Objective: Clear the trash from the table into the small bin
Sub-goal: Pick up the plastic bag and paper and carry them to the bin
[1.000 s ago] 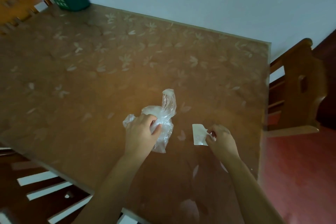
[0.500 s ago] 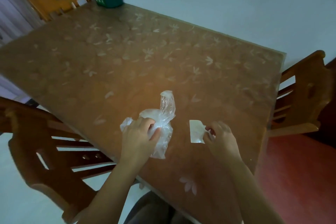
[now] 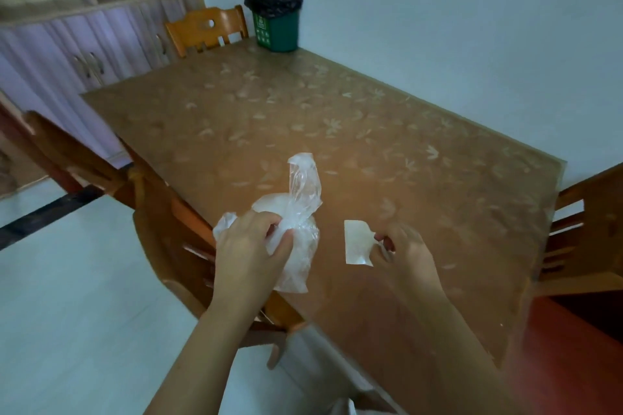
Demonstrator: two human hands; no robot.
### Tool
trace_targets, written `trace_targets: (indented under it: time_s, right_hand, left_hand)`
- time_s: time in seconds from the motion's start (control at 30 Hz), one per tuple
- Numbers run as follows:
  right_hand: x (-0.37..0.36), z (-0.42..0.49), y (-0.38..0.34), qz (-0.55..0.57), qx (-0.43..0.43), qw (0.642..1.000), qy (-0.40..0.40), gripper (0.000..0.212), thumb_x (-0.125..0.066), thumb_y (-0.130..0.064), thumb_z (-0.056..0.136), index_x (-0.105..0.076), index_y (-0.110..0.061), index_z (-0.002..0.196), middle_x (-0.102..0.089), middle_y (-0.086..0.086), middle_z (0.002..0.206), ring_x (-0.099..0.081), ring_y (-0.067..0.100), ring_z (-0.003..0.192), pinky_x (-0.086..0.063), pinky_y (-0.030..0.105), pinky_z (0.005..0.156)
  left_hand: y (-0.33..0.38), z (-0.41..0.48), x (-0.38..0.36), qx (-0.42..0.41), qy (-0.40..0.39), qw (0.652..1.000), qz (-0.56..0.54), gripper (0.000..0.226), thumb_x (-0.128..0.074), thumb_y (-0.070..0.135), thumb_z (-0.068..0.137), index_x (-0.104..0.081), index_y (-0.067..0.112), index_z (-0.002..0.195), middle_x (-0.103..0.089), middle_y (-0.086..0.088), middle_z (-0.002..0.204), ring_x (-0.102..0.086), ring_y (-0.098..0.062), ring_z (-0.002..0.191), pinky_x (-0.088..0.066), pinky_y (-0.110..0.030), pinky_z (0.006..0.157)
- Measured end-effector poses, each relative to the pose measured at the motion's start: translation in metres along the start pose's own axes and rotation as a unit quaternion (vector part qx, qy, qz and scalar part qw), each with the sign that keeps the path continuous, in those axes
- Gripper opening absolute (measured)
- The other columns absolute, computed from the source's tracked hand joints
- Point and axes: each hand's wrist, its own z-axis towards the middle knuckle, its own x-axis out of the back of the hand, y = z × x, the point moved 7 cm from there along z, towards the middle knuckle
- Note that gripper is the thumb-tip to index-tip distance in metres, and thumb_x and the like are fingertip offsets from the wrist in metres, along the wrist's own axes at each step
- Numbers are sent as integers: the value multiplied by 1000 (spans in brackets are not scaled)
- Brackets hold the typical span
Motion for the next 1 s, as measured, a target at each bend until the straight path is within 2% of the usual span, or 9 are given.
trace_targets:
  time_s: [0.1, 0.2, 0.33, 0.37, 0.47, 0.53, 0.7, 0.87, 1.0]
  right_hand:
    - [-18, -9, -54, -2, 44, 999, -19, 10, -59, 1, 70, -57, -4, 78, -52, 4, 73, -46, 22, 71, -38, 31, 57]
    - [-44, -25, -113, -4, 97, 994, -42, 7, -60, -2, 72, -56, -5, 77, -54, 7, 75, -48, 22, 71, -41, 33, 59]
    - [-84, -60, -187, 3, 142, 987, -74, 7, -60, -8, 75, -54, -11, 77, -51, 1, 75, -45, 15, 70, -34, 17, 58]
    - [-94, -70, -204, 8, 154, 984, -85, 8, -61, -8, 75, -53, -12, 77, -50, -1, 75, -44, 14, 70, -33, 17, 58]
    - [-127, -99, -256, 28, 201, 972, -120, 10, -62, -4, 73, -55, -9, 79, -51, 3, 75, -46, 17, 71, -40, 28, 61]
    - [-149, -116, -289, 35, 231, 961, -148, 10, -61, -3, 72, -56, -8, 79, -53, 5, 75, -47, 17, 71, -40, 28, 62]
    - [-204, -144, -348, 34, 284, 935, -211, 10, -64, -6, 74, -58, -8, 82, -58, 8, 76, -50, 18, 70, -42, 27, 62]
    - [-263, -137, -378, 36, 300, 919, -254, 11, -65, -8, 76, -57, -11, 83, -51, -1, 77, -48, 13, 70, -32, 9, 60]
    - [-318, -108, -403, 48, 299, 912, -276, 13, -65, -11, 78, -55, -16, 84, -49, -6, 79, -53, 13, 73, -44, 14, 61]
  left_hand:
    - [-27, -13, 48, 26, 37, 999, 10, 16, -71, 23, 76, -67, 13, 87, -69, -5, 83, -47, -9, 72, -45, -34, 74]
    - [-56, -32, 93, 43, 59, 997, -3, 14, -72, 20, 75, -66, 11, 85, -68, -5, 81, -49, -10, 69, -42, -29, 69]
    - [-111, -77, 155, 86, 81, 993, -1, 11, -71, 19, 76, -65, 13, 82, -60, 4, 75, -48, -9, 65, -40, -28, 67]
    - [-126, -88, 169, 96, 87, 992, 2, 11, -72, 18, 75, -64, 13, 81, -59, 5, 74, -48, -9, 63, -39, -28, 66]
    - [-176, -125, 208, 137, 100, 985, 21, 11, -73, 15, 74, -65, 10, 79, -63, -2, 72, -50, -15, 62, -39, -29, 64]
    - [-209, -151, 228, 177, 106, 978, 32, 11, -73, 13, 73, -64, 8, 78, -64, -5, 71, -54, -22, 62, -40, -31, 63]
    - [-270, -195, 256, 261, 108, 958, 52, 11, -73, 12, 73, -64, 7, 77, -63, -8, 69, -57, -29, 64, -44, -37, 62]
    - [-321, -199, 264, 310, 112, 942, 65, 13, -73, 15, 74, -65, 7, 80, -64, -7, 72, -58, -28, 66, -47, -39, 64]
    - [-364, -172, 267, 332, 104, 934, 82, 13, -72, 16, 75, -65, 8, 81, -63, -5, 72, -57, -26, 66, -45, -37, 64]
